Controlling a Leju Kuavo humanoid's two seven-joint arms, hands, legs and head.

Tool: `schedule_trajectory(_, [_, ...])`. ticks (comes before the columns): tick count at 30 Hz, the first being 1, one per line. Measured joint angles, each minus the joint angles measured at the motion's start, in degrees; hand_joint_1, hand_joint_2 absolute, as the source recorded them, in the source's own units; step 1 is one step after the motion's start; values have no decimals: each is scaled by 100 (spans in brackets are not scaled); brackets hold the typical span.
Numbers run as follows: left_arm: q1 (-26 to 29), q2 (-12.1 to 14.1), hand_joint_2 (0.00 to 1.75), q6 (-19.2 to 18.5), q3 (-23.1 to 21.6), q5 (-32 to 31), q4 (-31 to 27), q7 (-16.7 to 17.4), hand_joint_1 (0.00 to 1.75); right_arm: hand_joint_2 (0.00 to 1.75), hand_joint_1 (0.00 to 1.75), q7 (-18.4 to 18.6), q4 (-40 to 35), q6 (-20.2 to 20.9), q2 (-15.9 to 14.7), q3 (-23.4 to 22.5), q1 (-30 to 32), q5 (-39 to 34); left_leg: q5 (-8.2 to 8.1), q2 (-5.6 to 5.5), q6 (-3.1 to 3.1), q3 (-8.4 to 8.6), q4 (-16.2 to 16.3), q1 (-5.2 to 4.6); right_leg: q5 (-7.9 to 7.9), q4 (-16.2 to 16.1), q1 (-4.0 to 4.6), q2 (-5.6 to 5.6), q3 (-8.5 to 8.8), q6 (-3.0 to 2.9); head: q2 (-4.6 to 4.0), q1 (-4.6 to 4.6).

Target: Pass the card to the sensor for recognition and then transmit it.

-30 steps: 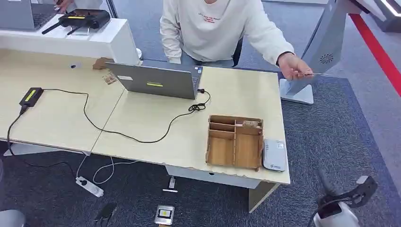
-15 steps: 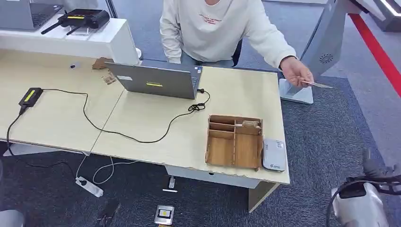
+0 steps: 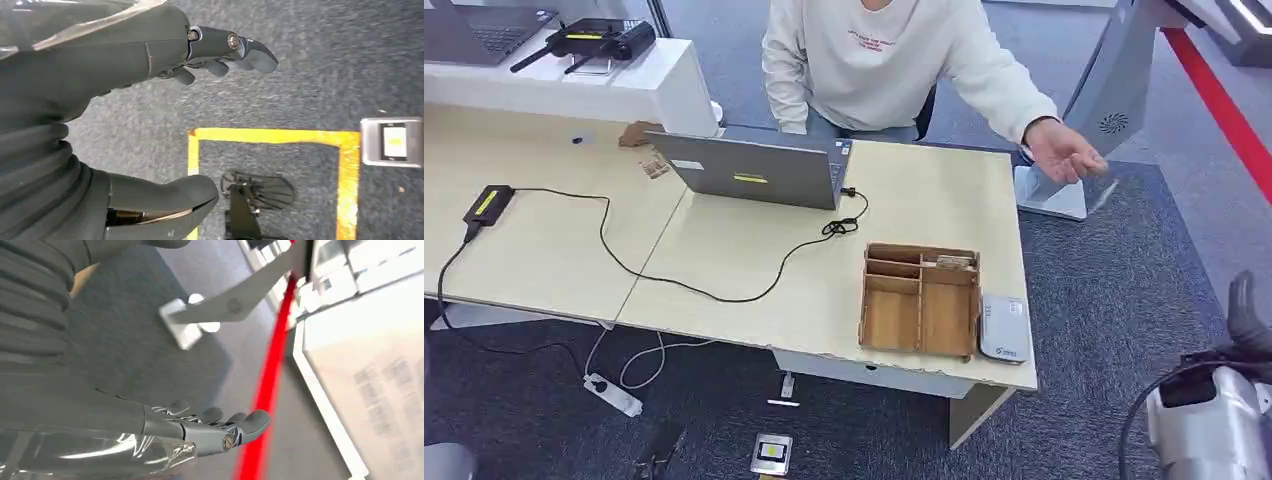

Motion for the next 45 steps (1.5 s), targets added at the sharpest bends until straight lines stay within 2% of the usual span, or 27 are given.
schedule_trajectory(1, [-14,-26,175,7,-5,-71,40,-71,0,175,0,75,-145,113,-7,44,-17,439,0,0,0,0,0,0,0,0,0,0,0,0,0,0])
schedule_trajectory(3, [-65,-81,175,18,-46,-302,169,-287,0,175,0,348,-583,543,-61,213,-72,1843,1,-1,0,-1,0,0,1,0,0,0,-1,0,0,0])
schedule_trajectory(6, [-150,-107,175,18,-160,-778,421,-636,0,175,0,710,-1236,1119,-203,567,-268,4893,1,0,-1,0,0,4,2,2,0,0,-2,-2,0,0])
schedule_trajectory(7, [-169,-101,175,-20,-177,-881,475,-689,0,175,0,722,-1422,1232,-241,687,-344,5673,2,-1,-2,0,0,8,2,2,1,0,1,-2,0,2])
schedule_trajectory(8, [-175,-83,175,-77,-179,-929,501,-713,0,175,0,728,-1579,1378,-258,809,-433,6349,2,-3,-2,1,0,11,2,2,1,0,1,-2,0,0])
schedule_trajectory(10, [-177,-74,175,-153,-182,-960,538,-695,0,175,0,739,-1734,1450,-243,947,-585,6864,3,-6,-3,-4,-1,11,2,4,3,-3,0,-2,0,0])
schedule_trajectory(16, [-178,-66,175,-199,-173,-1154,557,-477,0,175,0,520,-1587,1043,46,1682,-1377,7213,5,-10,-4,-9,-2,8,2,8,4,-5,-7,-2,0,0])
schedule_trajectory(23, [-147,15,175,-164,-164,-1213,483,-306,0,175,0,488,-1259,910,275,2274,-1736,7213,7,-31,-4,-18,-2,8,1,7,6,-26,-9,-1,0,2])
schedule_trajectory(33, [-85,20,175,-170,-55,-1371,453,-265,0,175,0,525,-1047,741,345,2630,-1788,6928,7,-31,-4,-18,0,7,0,4,6,-27,-12,-1,0,2])
schedule_trajectory(38, [-74,20,175,-210,35,-1469,461,-265,0,175,0,715,-1316,916,363,2739,-1635,6891,7,-31,-4,-18,0,8,0,4,6,-27,-12,-1,0,2])
schedule_trajectory(45, [-69,20,175,-223,129,-1508,474,-280,0,175,0,774,-1587,1039,367,2850,-1521,6867,7,-31,-4,-19,0,8,0,4,6,-27,-14,-1,0,2])
